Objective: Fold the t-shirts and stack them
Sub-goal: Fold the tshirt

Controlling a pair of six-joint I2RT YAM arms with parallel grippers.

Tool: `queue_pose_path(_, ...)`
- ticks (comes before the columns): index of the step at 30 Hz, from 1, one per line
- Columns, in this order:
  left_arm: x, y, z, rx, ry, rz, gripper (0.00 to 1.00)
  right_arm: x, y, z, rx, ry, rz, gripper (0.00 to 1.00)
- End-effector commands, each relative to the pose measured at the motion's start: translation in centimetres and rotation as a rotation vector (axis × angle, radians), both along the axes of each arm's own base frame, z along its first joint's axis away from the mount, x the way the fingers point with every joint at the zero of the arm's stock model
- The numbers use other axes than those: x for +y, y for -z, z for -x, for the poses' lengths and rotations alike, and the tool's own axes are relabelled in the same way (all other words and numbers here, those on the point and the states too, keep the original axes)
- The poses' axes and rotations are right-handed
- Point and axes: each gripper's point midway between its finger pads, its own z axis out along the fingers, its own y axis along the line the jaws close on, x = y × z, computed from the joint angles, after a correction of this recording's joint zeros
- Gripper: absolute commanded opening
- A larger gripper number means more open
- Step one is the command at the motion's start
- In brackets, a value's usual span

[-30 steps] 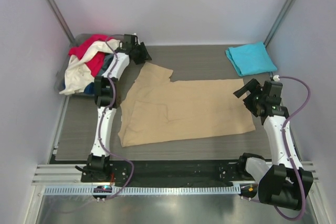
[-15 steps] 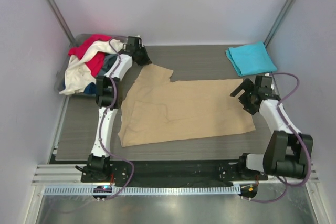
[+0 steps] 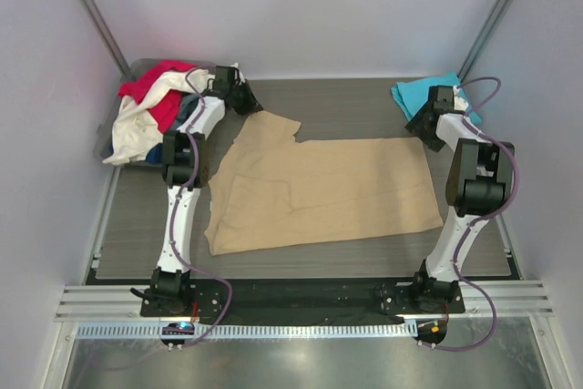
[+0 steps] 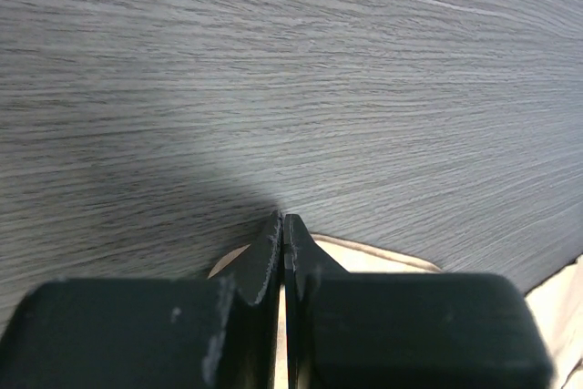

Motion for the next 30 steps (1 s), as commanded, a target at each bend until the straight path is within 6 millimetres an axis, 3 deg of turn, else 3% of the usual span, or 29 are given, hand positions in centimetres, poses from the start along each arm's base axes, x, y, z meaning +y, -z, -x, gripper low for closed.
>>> queue_pose_path(1, 1.2, 6.6, 4.2, 0.22, 0.007, -0.068, 0.0, -1.8, -0.7, -2.3, -0.017, 0.018, 0.092, 0.73)
queue_pose_path(5, 1.2, 6.6, 4.1, 0.219, 0.009, -0.065, 0.0, -2.0, 0.8, -3.7, 0.003, 0.005, 0.1, 0.63)
queue_pose_path(10, 1.1, 6.6, 4.2, 0.221, 0.014, -0.062, 0.0, -2.5, 2.5, -4.1, 0.03, 0.001, 0.127, 0.53)
queue_pose_path(14, 1.2, 6.8, 4.2, 0.228, 0.006, -0.063, 0.0, -1.9, 3.7, -4.0, 0.038, -0.015, 0.094, 0.35)
queue_pose_path(17, 1.4, 6.8, 4.1, 0.231, -0.004, -0.067, 0.0, -1.3, 4.1, -3.5, 0.033, -0.023, 0.075, 0.15)
queue_pose_path(20, 1.9, 6.8, 4.2, 0.243, -0.038, -0.079, 0.0, -1.3, 3.9, -3.0, 0.031, -0.019, 0.076, 0.01)
queue_pose_path(21, 1.9, 6.8, 4.4, 0.246, -0.043, -0.078, 0.0, -1.3, 3.6, -3.0, 0.025, -0.016, 0.077, 0.01)
queue_pose_path(26, 1.9, 4.2, 6.0, 0.243, -0.074, -0.049, 0.0, -1.0, 1.4, -3.0, -0.014, -0.024, 0.068, 0.01)
queue_pose_path(27, 1.9, 1.5, 5.7, 0.2, -0.081, -0.048, 0.0, -0.8, 1.0, -3.0, -0.021, -0.029, 0.059, 0.01)
queue_pose_path(30, 2.4, -2.5, 6.4, 0.147, -0.088, -0.055, 0.0, -0.3, -0.6, -3.0, -0.049, -0.047, 0.038, 0.01)
